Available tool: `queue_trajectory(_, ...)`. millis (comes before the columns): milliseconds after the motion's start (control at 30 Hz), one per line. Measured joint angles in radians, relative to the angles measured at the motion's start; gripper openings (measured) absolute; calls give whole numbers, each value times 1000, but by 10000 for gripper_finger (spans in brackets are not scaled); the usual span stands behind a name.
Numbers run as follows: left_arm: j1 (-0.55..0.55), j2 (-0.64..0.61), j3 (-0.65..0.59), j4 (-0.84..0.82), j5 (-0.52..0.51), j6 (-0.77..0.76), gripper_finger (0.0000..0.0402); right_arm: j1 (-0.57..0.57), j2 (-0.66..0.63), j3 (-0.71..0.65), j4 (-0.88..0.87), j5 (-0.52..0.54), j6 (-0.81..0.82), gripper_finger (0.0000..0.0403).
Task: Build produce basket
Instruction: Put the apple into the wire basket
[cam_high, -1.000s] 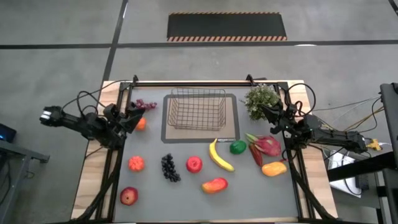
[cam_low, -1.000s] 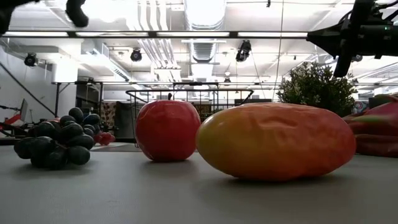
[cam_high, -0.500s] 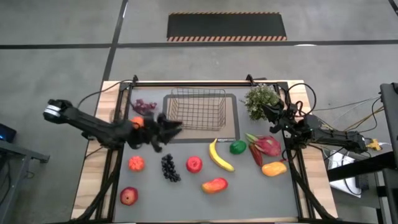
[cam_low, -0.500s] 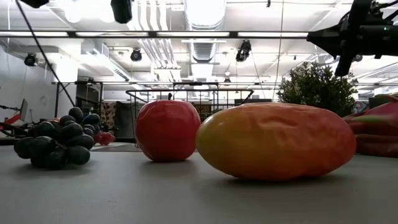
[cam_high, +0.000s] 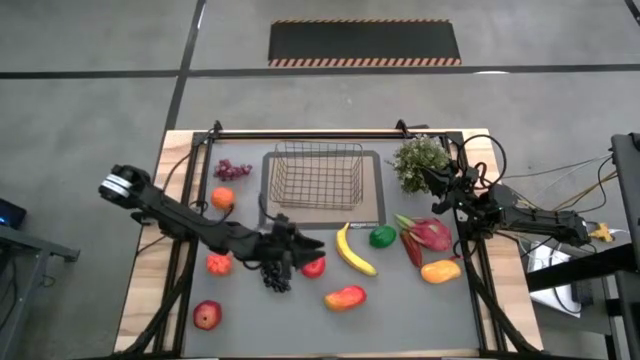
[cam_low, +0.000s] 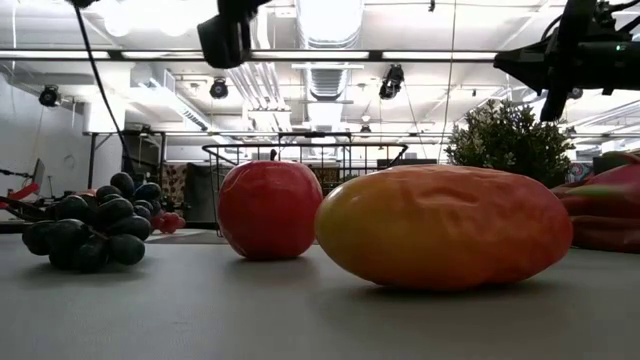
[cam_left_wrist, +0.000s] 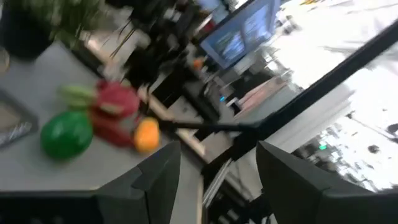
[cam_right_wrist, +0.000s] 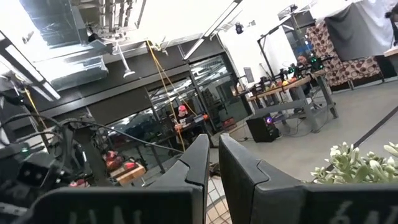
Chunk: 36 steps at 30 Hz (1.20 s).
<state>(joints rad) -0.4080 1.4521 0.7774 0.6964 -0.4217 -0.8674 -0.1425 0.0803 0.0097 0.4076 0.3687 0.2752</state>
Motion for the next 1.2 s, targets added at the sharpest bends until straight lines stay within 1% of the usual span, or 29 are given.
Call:
queue_trajectory(100, -3, 21, 93, -211, 15, -73, 193, 0, 0, 0, 0, 0, 0, 27)
queue_trajectory(300, -2, 55, 328, -828, 34, -200, 193, 0, 0, 0, 0, 0, 0, 27)
queue_trajectory(367, -2, 68, 405, -1001, 42, -173, 193, 0, 0, 0, 0, 0, 0, 27)
queue_trajectory(400, -2, 80, 439, -1071, 43, -134, 193, 0, 0, 0, 0, 0, 0, 27)
queue_trajectory(467, -3, 104, 491, -1155, 47, -18, 193, 0, 0, 0, -1, 0, 0, 27)
queue_trajectory(567, -4, 132, 537, -1193, 70, 151, 196, 0, 0, 0, -4, 0, 0, 27)
queue_trajectory(633, -4, 144, 549, -1206, 82, 190, 206, 0, 0, 0, -4, 0, 0, 27)
queue_trajectory(733, 3, 155, 544, -1222, 114, 198, 233, 0, 0, 0, -5, 0, -6, 27)
queue_trajectory(900, 4, 173, 529, -1241, 115, 200, 298, 0, 0, 0, -7, 0, -11, 27)
queue_trajectory(1000, 2, 202, 528, -1240, 116, 293, 331, 0, 0, 0, -8, 0, -11, 27)
queue_trajectory(1133, 1, 260, 529, -1238, 116, 403, 346, 0, 0, 0, -10, 0, -14, 27)
queue_trajectory(1200, 3, 290, 530, -1238, 117, 407, 347, 0, 1, 0, -10, 0, -14, 27)
